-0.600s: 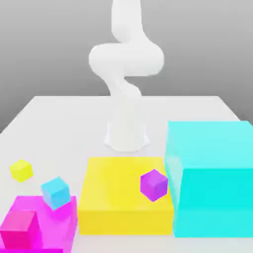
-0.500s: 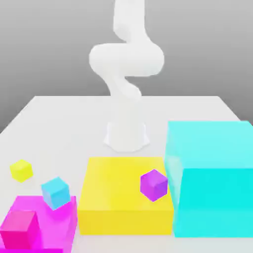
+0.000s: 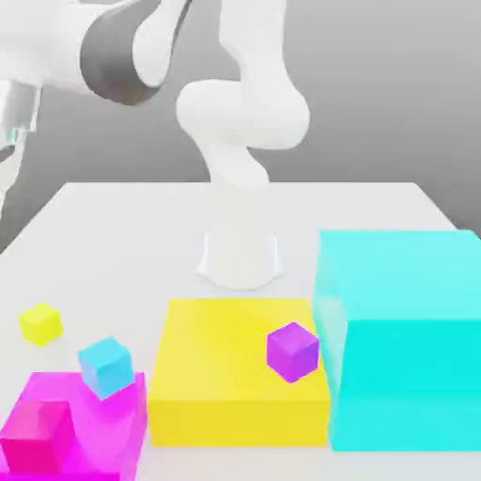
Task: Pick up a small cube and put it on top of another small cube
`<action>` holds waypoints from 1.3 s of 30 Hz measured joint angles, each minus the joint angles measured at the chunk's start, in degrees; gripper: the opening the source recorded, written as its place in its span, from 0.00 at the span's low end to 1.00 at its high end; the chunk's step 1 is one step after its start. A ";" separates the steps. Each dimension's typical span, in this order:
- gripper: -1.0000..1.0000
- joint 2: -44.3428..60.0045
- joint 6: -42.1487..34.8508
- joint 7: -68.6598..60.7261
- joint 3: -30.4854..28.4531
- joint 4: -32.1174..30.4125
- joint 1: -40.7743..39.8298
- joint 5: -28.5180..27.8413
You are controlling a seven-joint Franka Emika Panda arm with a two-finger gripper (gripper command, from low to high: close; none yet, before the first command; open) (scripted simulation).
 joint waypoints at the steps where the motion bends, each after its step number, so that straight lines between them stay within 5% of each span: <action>1: 0.50 1.74 1.00 2.01 -0.86 -0.79 -1.11 0.22; 8: 0.50 14.10 7.99 12.42 -5.31 -6.29 -10.39 6.81; 15: 0.50 28.30 18.62 8.17 1.81 -4.78 -16.80 16.13; 16: 0.00 29.33 19.45 7.90 2.50 -4.57 -17.42 16.47; 22: 0.00 29.84 20.00 7.83 2.87 -4.46 -17.76 16.57; 29: 0.00 17.88 10.51 13.61 -2.07 -6.87 -14.32 9.00; 39: 0.00 2.53 -12.28 22.30 9.63 0.80 5.89 4.90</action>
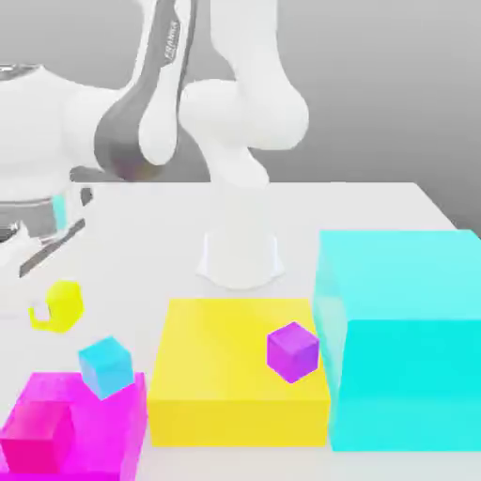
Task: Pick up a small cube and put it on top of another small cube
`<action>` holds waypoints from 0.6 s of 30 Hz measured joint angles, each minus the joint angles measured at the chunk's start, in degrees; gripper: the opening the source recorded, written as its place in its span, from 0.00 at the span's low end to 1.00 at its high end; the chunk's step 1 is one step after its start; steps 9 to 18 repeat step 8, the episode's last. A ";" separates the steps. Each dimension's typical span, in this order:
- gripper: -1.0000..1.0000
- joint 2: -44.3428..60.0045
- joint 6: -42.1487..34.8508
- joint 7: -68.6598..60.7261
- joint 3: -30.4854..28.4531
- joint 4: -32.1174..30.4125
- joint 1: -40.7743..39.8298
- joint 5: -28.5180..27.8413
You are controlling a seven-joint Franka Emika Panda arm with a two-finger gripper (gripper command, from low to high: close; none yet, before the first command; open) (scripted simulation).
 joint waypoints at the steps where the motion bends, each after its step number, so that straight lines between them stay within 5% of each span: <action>1: 0.00 0.64 0.55 0.38 0.61 0.06 0.52 -0.18; 4: 0.00 5.32 6.14 0.93 1.05 -0.90 1.21 -0.64; 5: 1.00 6.57 7.69 0.98 1.04 -1.19 1.35 -0.67; 18: 1.00 6.57 7.69 0.98 1.04 -1.19 1.54 -0.67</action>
